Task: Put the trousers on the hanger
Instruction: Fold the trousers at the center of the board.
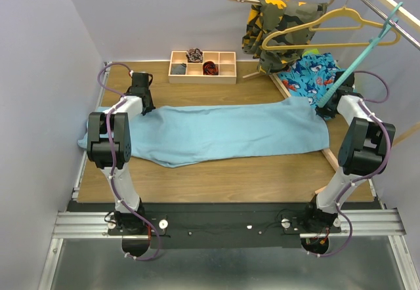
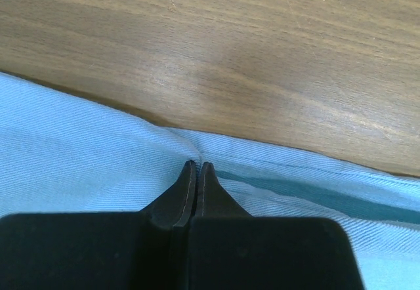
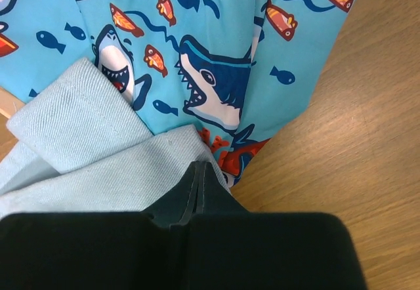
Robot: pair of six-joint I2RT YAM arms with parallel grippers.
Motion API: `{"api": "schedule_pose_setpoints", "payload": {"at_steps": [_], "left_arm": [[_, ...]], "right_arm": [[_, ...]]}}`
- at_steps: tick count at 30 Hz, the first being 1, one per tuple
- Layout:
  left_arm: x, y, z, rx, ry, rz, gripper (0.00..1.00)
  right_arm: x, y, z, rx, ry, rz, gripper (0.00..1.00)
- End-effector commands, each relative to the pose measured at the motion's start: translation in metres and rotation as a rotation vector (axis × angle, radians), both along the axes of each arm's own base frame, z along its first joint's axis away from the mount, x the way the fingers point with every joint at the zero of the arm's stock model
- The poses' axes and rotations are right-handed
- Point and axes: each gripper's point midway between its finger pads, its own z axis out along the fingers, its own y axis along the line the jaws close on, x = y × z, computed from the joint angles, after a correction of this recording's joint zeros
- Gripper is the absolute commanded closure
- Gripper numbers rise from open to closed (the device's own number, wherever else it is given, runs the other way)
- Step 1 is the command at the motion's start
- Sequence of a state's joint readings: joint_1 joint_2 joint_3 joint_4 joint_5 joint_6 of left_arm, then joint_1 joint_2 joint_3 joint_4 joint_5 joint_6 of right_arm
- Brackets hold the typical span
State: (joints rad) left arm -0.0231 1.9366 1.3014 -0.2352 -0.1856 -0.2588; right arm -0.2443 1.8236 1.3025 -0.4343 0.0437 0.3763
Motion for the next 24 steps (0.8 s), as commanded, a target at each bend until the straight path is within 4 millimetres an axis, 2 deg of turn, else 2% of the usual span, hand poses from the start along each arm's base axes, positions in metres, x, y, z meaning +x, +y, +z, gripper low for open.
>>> {"api": "schedule_pose_setpoints", "payload": {"at_steps": [1,9,16,24], "left_arm": [[-0.002,-0.01,0.004,-0.013,0.002,-0.018,1.0],[0.0,-0.009,0.013,-0.014,-0.018,-0.009,1.0],[-0.001,-0.004,0.018,-0.005,-0.032,0.005,1.0],[0.004,0.006,0.03,-0.014,-0.062,0.029,1.0]], "right_arm": [[0.01,-0.008,0.03,-0.045,-0.081,0.006,0.99],[0.008,-0.016,0.075,-0.118,-0.168,0.0,0.99],[0.017,-0.013,0.079,-0.108,-0.19,0.026,0.99],[0.044,-0.011,0.09,-0.078,-0.253,0.051,0.99]]}}
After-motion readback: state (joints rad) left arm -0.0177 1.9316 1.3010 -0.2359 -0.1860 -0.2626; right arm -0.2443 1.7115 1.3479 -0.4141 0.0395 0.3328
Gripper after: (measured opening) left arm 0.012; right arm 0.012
